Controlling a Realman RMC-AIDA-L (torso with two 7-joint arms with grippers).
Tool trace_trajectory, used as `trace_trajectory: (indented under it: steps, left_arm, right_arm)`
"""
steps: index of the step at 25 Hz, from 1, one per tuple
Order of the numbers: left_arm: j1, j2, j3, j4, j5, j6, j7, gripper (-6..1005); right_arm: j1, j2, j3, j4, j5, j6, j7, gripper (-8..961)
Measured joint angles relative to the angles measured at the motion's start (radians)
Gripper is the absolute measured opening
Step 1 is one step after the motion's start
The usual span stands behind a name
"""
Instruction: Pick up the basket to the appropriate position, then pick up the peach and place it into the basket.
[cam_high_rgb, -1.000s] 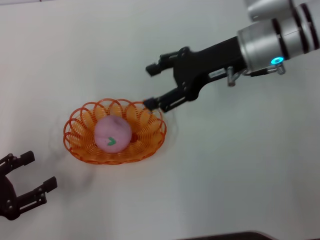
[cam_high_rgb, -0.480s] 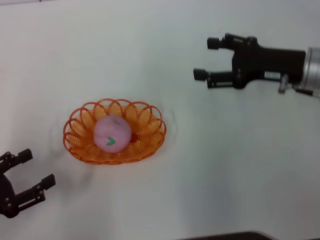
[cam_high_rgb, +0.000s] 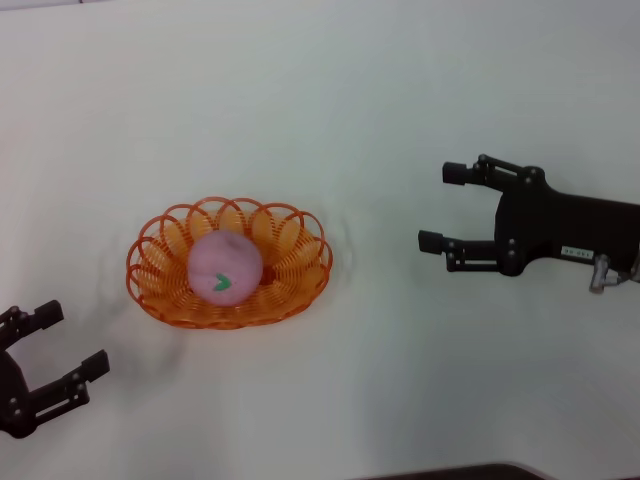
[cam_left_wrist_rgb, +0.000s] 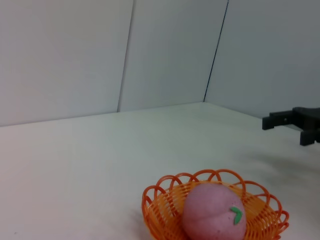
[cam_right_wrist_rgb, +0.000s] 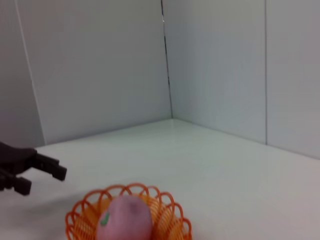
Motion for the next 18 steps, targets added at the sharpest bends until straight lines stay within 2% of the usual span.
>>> trace_trajectory:
  steps: [8,18]
  left_arm:
    - [-0.006,0.000,-0.010,-0.001,0.000,-0.001,0.003,839]
    - [-0.006,0.000,-0.012,-0.012,0.000,-0.001,0.003,839]
  right_arm:
    - [0.000,0.000,-0.005,0.071,-0.004,0.094,-0.059,949]
    - [0.006,0.002,-0.004,0.076,-0.002,0.101,-0.065,950]
